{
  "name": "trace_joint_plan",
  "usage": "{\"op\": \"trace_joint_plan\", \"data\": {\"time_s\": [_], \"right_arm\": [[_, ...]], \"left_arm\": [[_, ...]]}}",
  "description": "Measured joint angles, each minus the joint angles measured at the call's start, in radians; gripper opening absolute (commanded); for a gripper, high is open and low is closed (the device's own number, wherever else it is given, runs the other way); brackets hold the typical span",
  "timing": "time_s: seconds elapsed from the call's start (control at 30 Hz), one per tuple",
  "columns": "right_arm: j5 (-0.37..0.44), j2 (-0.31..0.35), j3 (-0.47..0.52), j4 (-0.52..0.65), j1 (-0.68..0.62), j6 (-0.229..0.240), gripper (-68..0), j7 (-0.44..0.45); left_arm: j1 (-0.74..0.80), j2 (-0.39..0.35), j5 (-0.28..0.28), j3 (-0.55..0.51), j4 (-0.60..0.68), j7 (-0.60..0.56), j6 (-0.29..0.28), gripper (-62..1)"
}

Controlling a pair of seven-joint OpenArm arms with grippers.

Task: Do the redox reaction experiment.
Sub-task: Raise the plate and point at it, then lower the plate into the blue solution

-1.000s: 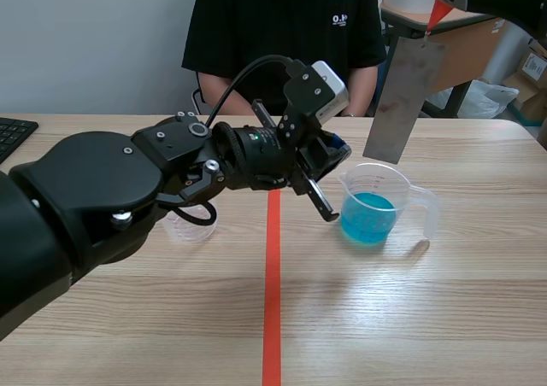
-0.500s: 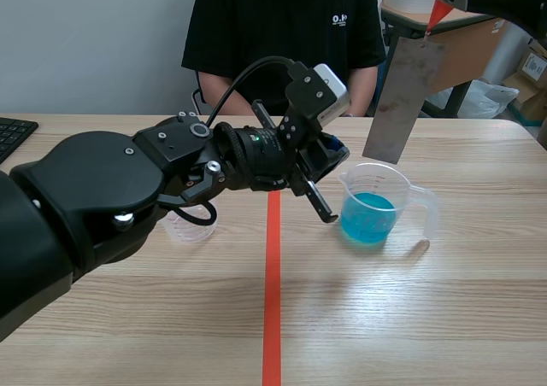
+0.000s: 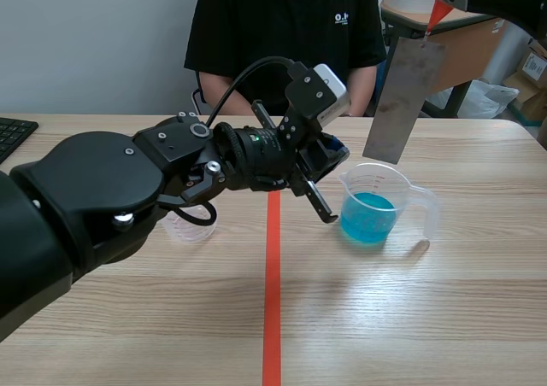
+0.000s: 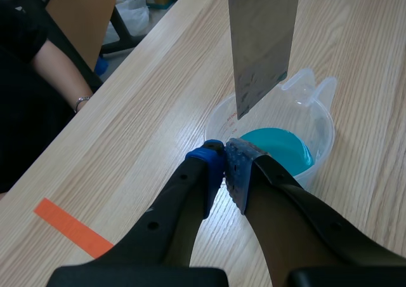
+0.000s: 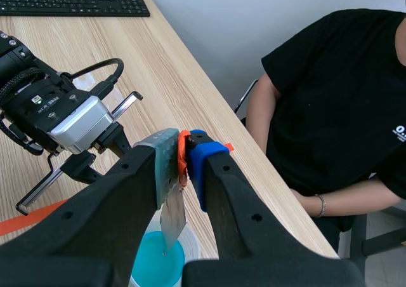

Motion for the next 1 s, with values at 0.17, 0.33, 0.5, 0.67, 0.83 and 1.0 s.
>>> {"op": "trace_joint_plan", "data": {"time_s": [0.17, 0.33, 0.5, 0.67, 0.83, 1.0], "right_arm": [[0.0, 0.0, 0.0, 0.0, 0.0, 0.0, -65.8, 0.0], [0.0, 0.0, 0.0, 0.0, 0.0, 0.0, -65.8, 0.0], [0.0, 0.0, 0.0, 0.0, 0.0, 0.0, -65.8, 0.0], [-0.001, 0.0, 0.0, 0.0, 0.0, 0.0, -65.8, 0.0], [-0.002, 0.0, 0.0, 0.0, 0.0, 0.0, -65.8, 0.0], [-0.002, -0.001, 0.0, 0.0, -0.016, 0.0, -65.8, 0.0]], "left_arm": [[0.0, 0.0, 0.0, 0.0, 0.0, 0.0, 0.0, -56.0], [0.0, 0.0, 0.0, 0.0, 0.0, 0.0, 0.0, -56.0], [0.0, -0.001, 0.0, 0.0, 0.0, 0.0, 0.0, -56.0], [0.003, -0.05, -0.036, 0.0, 0.018, 0.019, -0.003, -56.0], [0.077, -0.238, -0.132, -0.01, 0.227, 0.058, 0.0, -56.0], [0.241, -0.445, -0.172, -0.069, 0.511, 0.109, 0.022, -56.0]]}}
